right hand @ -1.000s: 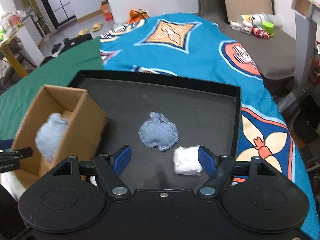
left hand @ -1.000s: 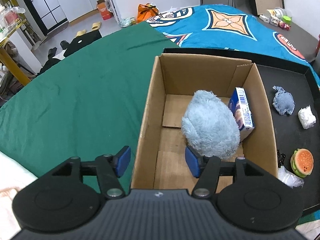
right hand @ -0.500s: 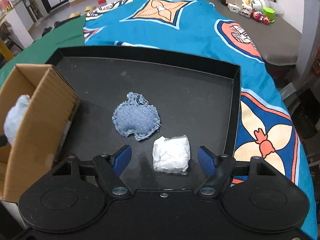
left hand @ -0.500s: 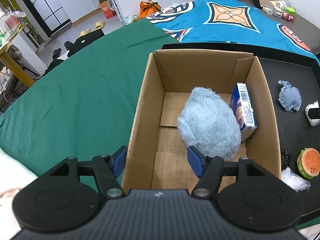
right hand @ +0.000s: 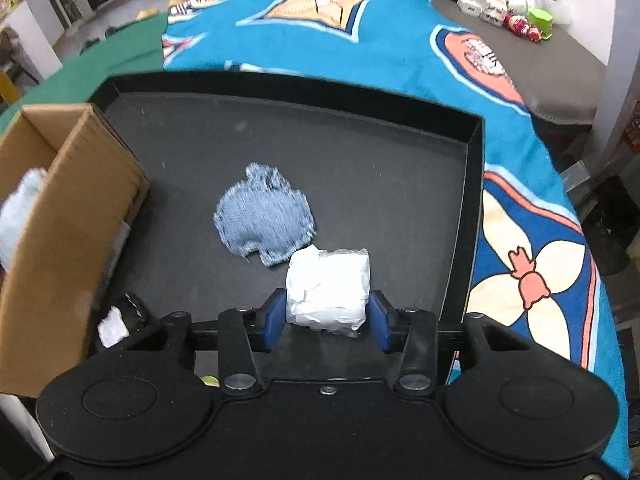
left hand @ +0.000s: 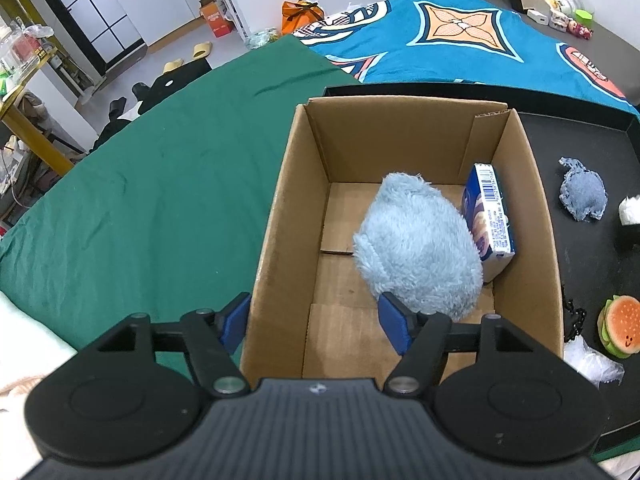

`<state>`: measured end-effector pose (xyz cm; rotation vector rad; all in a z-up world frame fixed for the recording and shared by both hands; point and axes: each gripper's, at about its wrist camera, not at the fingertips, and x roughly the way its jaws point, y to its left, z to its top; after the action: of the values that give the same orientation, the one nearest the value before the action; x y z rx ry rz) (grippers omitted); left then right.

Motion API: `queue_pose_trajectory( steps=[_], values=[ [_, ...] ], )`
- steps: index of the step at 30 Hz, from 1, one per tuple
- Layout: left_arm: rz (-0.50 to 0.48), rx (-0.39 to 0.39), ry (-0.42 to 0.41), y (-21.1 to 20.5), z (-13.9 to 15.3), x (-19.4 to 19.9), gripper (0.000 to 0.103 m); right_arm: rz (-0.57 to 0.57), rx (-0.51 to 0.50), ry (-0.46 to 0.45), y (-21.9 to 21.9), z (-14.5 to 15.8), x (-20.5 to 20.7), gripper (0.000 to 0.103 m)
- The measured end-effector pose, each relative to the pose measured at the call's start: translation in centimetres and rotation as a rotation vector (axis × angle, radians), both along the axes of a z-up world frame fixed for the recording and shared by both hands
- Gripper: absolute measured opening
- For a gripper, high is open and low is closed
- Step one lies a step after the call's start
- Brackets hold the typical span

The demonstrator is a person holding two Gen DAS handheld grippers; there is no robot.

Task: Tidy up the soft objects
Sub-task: 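Move the right gripper to the white wrapped pack and grasp it, then carry the white wrapped pack with the right gripper into the box and release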

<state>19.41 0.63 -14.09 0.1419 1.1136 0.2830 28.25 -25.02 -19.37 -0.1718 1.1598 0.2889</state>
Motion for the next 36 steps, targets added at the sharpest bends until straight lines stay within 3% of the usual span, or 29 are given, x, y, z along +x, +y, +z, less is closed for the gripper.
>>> queue_pose_trajectory(
  steps=[11, 14, 24, 36],
  values=[
    [-0.018, 0.000, -0.012, -0.1, 0.5, -0.1, 0.068, -0.005, 0.090, -0.070, 0.6, 3.3, -0.6, 0.043],
    [-0.023, -0.001, -0.019, 0.0, 0.7, -0.3, 0.068, 0.020, 0.066, -0.126, 1.6, 4.4, -1.2, 0.043],
    [-0.024, -0.012, -0.028, 1.2, 0.9, -0.7, 0.067, 0.034, 0.128, -0.204, 3.7, 7.3, -2.1, 0.043],
    [-0.044, -0.040, -0.054, 2.5, 1.7, -1.2, 0.064, -0.009, 0.264, -0.309, 5.4, 10.4, -2.8, 0.043]
  ],
)
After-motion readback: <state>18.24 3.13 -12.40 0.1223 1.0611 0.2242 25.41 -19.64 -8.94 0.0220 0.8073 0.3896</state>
